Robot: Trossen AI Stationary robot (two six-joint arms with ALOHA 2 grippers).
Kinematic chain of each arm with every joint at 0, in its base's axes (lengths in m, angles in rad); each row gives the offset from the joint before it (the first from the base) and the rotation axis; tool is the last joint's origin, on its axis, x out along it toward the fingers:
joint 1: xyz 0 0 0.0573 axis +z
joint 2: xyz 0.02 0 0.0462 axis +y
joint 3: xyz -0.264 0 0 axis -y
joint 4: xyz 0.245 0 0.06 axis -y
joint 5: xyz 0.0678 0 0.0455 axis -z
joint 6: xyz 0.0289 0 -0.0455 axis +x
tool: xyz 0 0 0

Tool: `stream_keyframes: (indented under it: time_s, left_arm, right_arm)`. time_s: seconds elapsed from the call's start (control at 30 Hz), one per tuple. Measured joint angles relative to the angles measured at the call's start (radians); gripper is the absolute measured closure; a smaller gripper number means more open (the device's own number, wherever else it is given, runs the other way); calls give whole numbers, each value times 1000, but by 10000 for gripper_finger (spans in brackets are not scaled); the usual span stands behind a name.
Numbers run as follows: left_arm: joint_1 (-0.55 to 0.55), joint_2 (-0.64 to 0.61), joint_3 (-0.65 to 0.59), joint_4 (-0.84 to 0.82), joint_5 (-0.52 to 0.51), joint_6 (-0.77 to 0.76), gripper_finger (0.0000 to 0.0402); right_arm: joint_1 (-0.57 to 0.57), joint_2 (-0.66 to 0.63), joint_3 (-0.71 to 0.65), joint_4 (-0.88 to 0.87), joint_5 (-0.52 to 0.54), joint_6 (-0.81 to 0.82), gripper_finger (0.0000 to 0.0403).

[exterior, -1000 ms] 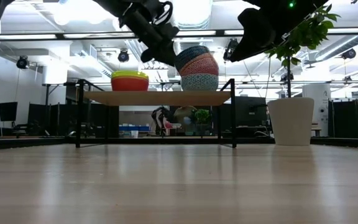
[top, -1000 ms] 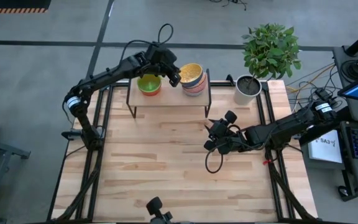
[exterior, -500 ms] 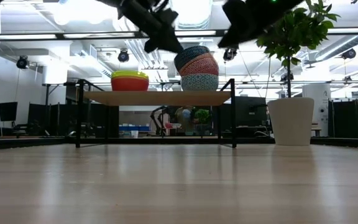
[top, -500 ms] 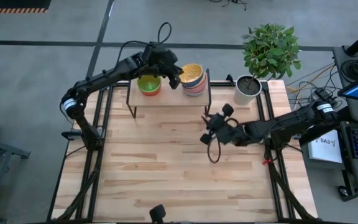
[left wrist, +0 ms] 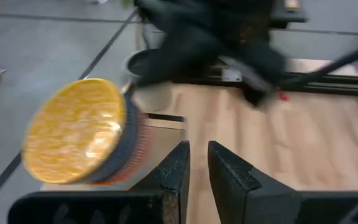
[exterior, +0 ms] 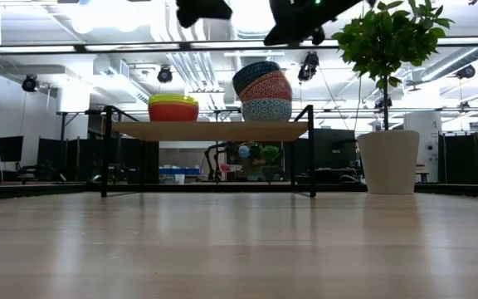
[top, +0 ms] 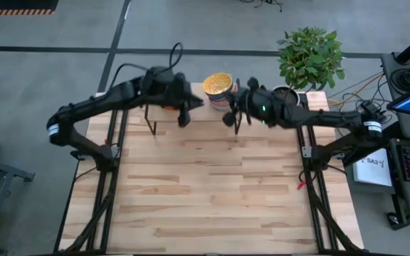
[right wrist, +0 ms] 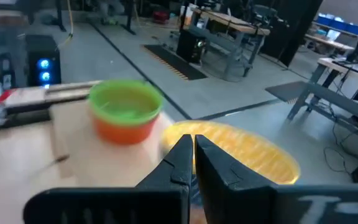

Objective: Place and stack bowls onto a shelf
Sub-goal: Stack the yellow patterned bowl on top of the light blue patterned bowl on the shelf, then adjust the stacked patterned bowls on the shelf

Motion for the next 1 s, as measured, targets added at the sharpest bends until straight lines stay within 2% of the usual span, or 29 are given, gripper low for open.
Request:
stream_keyframes:
  time_s: [0.17,0.3,0.43,0.67,0.9,1.0]
  left_arm:
    - [-74,-133,-203,123,-44,-20,363]
    - [-85,-219,-356,237,-60,-44,363]
    - [-83,-270,-452,290,-77,-62,363]
    - [-83,-277,-493,326,-126,-59,363]
    - [-65,-196,-493,388,-376,20,363]
    - [-28,-154,-493,422,-391,43,363]
  right_arm:
    - [-100,58,68,7,-92,1,394]
    - [-137,96,82,-51,-91,2,394]
    - [-140,102,85,-100,-84,2,394]
    - [-137,91,81,-108,-51,2,394]
    - [-114,20,85,-188,-34,50,394]
    - [-95,-2,83,-258,-31,90,394]
